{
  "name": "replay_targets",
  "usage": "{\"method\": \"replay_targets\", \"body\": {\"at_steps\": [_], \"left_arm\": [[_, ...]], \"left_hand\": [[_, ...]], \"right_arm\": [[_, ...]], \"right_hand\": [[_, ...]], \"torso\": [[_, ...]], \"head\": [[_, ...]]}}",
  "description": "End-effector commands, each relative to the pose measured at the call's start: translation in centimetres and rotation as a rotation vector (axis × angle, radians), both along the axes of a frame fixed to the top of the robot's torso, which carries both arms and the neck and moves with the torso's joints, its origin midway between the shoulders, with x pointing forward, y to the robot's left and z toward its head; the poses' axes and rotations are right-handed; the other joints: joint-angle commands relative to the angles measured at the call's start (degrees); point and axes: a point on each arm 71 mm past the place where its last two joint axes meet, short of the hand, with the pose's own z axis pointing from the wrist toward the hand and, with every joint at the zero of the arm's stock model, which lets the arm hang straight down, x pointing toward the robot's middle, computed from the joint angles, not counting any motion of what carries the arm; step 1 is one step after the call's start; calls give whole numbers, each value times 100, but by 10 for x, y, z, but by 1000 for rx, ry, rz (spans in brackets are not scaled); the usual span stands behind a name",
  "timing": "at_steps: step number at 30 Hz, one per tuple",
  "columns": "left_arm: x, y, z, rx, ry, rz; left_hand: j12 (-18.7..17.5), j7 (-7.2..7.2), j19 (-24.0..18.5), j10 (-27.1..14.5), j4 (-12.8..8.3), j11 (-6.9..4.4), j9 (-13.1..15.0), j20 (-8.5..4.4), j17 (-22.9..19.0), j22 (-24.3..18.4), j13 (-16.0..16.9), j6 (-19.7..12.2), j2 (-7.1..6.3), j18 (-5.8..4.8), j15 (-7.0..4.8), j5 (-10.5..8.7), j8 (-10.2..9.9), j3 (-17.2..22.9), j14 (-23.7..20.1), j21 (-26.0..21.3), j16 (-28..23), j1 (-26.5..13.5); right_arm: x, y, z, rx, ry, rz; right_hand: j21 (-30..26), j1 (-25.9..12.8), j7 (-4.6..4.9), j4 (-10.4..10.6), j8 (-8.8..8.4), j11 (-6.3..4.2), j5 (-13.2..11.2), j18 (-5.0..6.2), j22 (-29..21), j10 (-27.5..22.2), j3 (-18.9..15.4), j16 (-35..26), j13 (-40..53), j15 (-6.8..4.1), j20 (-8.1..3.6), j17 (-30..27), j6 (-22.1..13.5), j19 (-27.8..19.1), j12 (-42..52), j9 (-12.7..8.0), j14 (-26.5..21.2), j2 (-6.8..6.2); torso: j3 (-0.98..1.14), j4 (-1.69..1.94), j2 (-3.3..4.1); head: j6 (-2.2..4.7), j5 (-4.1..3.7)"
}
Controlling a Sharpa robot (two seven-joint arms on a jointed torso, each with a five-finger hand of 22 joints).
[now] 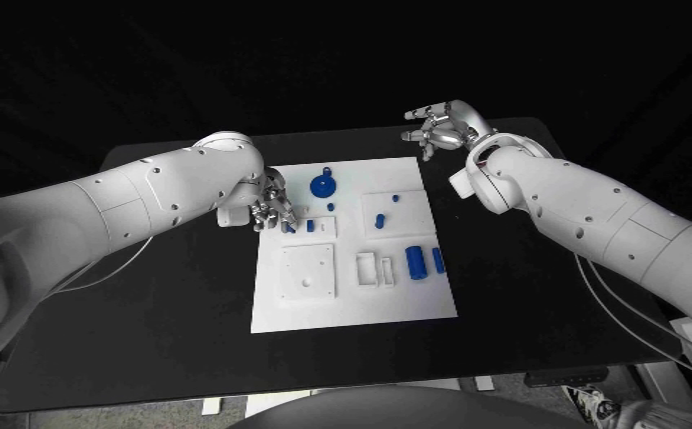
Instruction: Assemble the parts on the task board
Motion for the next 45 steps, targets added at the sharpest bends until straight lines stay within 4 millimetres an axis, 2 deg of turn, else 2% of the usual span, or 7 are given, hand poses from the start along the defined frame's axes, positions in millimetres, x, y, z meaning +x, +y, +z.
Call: {"method": "replay_targets", "body": {"at_steps": [1,11,13,15,18,31,45], "left_arm": [[-6,-8,-10,-19,12,-9],[-6,-9,-12,-21,9,-6],[-6,-9,-12,-22,6,-4],[-6,-9,-12,-23,3,-3],[-6,-9,-11,-27,-7,0],[-5,-10,-10,-41,-25,11],[-5,-11,-10,-54,-20,15]], "left_hand": [[1,-98,28,162,-851,-37,-8,1,6,110,9,117,19,28,-9,27,-10,865,45,3,10,-24],[-14,-95,37,171,-838,-36,-117,4,17,110,9,136,-2,34,-7,37,-12,859,56,-8,5,-7],[-22,-94,43,174,-827,-35,-190,6,17,110,11,143,-10,35,-6,36,-14,855,61,-12,-4,-2],[-25,-86,47,184,-798,-31,-422,15,26,109,12,158,-26,42,-2,44,-11,847,70,-19,-7,0],[-27,-85,57,189,-752,-27,-545,18,28,108,10,166,-58,43,-2,56,-8,804,75,-28,-14,-23],[-50,-140,105,201,-456,-53,-563,3,-4,95,-16,168,-239,4,-21,-10,5,534,89,-100,-56,-173],[-41,-180,143,210,-305,-76,-566,-16,31,97,-29,219,-328,-31,-36,-21,5,431,117,-157,-54,-292]], "right_arm": [[0,2,0,-1,-2,13],[0,1,0,-1,-2,13],[0,1,0,-1,-2,12],[0,1,0,-1,-2,12],[0,1,0,-1,-2,13],[0,1,0,-1,-2,12],[0,1,0,-2,-1,12]], "right_hand": [[13,-37,25,-2,-34,-4,19,27,-6,3,0,-33,-8,-9,-10,-3,-23,-38,-30,-8,-1,-15],[13,-37,25,-2,-34,-4,19,27,-6,3,0,-33,-8,-9,-10,-3,-23,-38,-30,-8,-1,-15],[13,-37,25,-2,-34,-4,19,27,-6,3,0,-33,-8,-9,-10,-3,-23,-38,-30,-8,-1,-15],[13,-37,25,-2,-34,-4,19,27,-6,3,0,-33,-8,-9,-10,-3,-23,-38,-30,-8,-1,-15],[13,-37,25,-2,-34,-4,19,27,-6,3,0,-33,-8,-9,-10,-3,-23,-38,-30,-8,-1,-15],[12,-30,26,-5,-35,-3,16,27,-3,6,9,-35,-12,-9,-10,-6,-36,-41,-30,-8,-1,-22],[12,-30,26,-5,-35,-3,16,27,-3,6,9,-35,-12,-9,-10,-6,-36,-41,-30,-8,-1,-22]], "torso": [[-2,0,3],[-4,13,0],[-2,10,1],[-1,8,0],[-1,7,-1],[-2,11,0],[0,9,2]], "head": [[-13,-14],[-13,-23],[-10,-25],[-10,-27],[-10,-29],[-12,-33],[-11,-42]]}}
